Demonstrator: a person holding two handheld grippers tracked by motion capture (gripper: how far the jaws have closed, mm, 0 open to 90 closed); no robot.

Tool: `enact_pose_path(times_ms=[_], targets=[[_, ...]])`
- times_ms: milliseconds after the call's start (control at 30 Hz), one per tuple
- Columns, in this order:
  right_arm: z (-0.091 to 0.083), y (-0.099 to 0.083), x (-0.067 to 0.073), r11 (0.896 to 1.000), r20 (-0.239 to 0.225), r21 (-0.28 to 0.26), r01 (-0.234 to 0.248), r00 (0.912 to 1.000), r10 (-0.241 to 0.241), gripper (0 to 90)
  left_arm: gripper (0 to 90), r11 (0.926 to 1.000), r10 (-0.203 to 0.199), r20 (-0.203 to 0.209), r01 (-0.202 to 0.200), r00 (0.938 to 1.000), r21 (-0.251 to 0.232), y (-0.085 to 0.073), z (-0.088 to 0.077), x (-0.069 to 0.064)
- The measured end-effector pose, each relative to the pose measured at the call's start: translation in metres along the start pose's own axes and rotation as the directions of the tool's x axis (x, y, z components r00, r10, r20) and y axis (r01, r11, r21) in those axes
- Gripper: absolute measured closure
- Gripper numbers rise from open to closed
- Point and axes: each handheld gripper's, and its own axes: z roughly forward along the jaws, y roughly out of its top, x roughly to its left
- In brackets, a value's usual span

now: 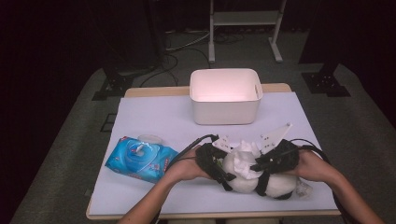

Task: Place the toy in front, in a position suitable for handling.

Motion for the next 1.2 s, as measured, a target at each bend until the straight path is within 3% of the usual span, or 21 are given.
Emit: enact_pose_path(times_ms=[233,667,800,1033,1200], targets=[[-0.015,-0.022,0.005,0.999,0.026,0.038,-0.037,0.999,0.036,79.8,19.9,1.0,-0.001,0.001,0.001,1.0,-0.005,0.0,-0.001,0.0],[-0.029,-0.041,-0.003,0.997,0.051,0.008,-0.082,0.9953,0.082,80.1,16.3,0.9985,0.054,-0.015,-0.054,0.9984,0.006,0.006,0.002,-0.004],[-0.029,-0.047,-0.005,0.995,0.05,-0.014,-0.095,0.9941,0.096,80.1,24.0,0.9971,0.075,-0.031,-0.075,0.9967,0.013,0.008,0.006,-0.006],[-0.025,-0.04,-0.001,0.996,0.043,-0.04,-0.076,0.996,0.078,80.0,28.0,0.998,0.062,-0.036,-0.062,0.9974,-0.014,0.009,0.003,-0.005],[-0.017,-0.025,0.003,0.999,0.029,-0.031,-0.036,0.9989,0.036,80.0,28.1,0.9976,0.069,-0.042,-0.069,0.9967,-0.005,0.012,0.003,-0.006]])
